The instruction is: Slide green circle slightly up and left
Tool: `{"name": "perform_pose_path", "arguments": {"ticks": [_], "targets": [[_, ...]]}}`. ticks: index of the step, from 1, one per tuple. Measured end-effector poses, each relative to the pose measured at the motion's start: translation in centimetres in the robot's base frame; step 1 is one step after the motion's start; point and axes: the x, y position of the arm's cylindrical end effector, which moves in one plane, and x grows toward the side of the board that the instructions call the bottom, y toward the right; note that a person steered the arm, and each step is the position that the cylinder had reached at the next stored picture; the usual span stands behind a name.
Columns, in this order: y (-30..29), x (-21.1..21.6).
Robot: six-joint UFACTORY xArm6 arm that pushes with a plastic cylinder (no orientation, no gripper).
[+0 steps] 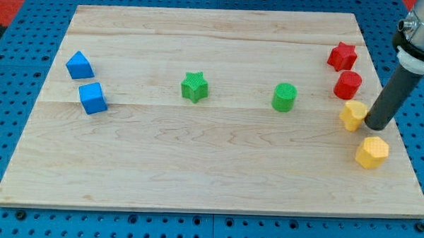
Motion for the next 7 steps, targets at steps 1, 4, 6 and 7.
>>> {"name": "perform_pose_path", "arguments": {"ticks": [1, 4, 6, 7], "targets": [[5.7, 0.2], [8.9, 8.6], [6.0, 14.6], [0.7, 14.6]]}}
